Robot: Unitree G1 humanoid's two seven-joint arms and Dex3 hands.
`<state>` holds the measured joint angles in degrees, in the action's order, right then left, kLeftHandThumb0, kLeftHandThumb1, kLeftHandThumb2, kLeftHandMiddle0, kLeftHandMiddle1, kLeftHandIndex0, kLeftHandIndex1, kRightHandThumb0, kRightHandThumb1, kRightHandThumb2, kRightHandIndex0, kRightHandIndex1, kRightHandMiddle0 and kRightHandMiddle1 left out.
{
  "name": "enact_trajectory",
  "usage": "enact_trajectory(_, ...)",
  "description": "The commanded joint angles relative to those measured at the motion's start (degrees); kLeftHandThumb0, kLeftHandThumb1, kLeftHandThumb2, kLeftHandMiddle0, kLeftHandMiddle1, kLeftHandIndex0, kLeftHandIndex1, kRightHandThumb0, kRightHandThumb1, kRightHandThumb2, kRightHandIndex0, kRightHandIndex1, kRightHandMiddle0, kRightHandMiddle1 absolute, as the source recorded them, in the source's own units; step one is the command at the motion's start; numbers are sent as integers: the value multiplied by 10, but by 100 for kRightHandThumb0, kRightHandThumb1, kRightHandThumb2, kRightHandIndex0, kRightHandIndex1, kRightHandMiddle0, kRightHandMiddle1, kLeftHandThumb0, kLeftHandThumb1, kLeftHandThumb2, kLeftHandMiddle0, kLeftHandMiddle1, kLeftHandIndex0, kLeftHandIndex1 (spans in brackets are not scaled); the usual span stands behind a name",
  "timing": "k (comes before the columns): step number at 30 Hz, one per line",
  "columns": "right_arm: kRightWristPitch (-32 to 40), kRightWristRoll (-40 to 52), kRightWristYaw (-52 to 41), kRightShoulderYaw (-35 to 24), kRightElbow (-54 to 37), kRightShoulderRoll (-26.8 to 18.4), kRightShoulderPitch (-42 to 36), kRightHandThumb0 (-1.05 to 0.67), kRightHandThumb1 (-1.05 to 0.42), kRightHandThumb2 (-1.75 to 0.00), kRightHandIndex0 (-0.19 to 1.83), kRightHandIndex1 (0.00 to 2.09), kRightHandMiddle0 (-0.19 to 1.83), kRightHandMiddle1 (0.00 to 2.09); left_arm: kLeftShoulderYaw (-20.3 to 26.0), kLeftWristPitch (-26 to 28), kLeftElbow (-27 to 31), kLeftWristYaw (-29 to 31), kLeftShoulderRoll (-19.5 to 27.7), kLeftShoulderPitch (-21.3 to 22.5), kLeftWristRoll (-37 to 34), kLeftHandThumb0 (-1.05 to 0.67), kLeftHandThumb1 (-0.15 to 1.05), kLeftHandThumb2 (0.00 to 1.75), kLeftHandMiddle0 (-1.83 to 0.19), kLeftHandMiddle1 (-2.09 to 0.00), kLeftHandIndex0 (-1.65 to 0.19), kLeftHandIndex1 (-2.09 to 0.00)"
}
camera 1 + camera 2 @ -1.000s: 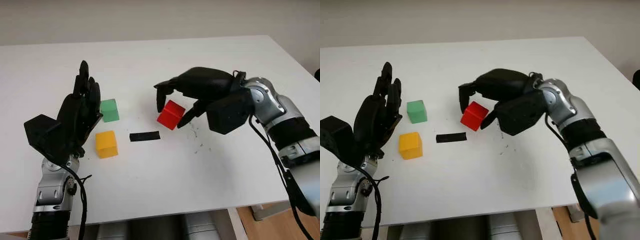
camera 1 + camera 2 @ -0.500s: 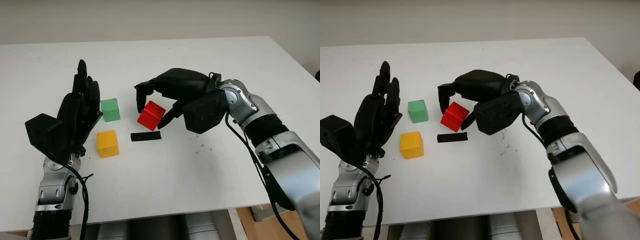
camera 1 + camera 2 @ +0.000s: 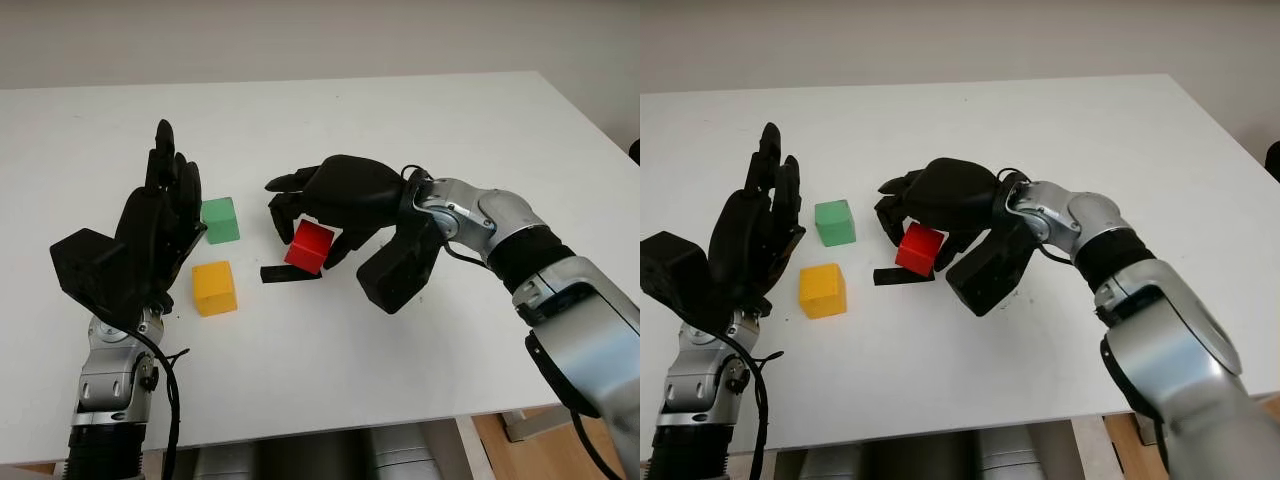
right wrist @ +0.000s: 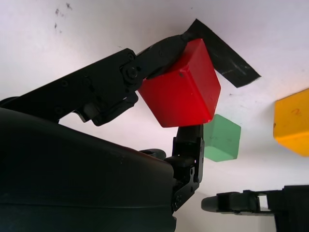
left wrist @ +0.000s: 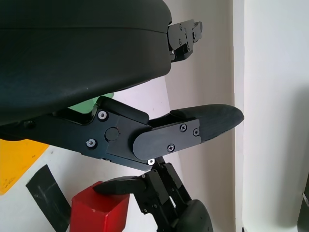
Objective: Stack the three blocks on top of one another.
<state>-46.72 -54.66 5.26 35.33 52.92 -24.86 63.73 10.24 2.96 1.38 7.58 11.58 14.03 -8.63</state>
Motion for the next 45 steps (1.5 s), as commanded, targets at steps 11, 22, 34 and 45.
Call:
enact_trajectory(11,2,-46,61,40,14,5,42,-42,-90,-6,37,7,46,141,-2,-7,12,-3,-1,-3,4,-71,105,64,19,0,19,0)
enact_trajectory(22,-17,2,17,35,67,32,63,-42,-91,-6,34,5,46,152,-2,2,24,-12,-5,-7,7,-72,105,64,19,0,19,0)
enact_trajectory(34,-16,13,6,38,86,40,64,-43,-90,-5,34,5,48,150,-3,-9,17,-4,-5,-8,5,-71,105,65,19,0,19,0)
enact_trajectory(45,-16,-16,39,61,83,38,66,-47,-91,-6,34,5,46,151,-4,-5,22,-10,-8,-10,7,-71,105,66,19,0,19,0)
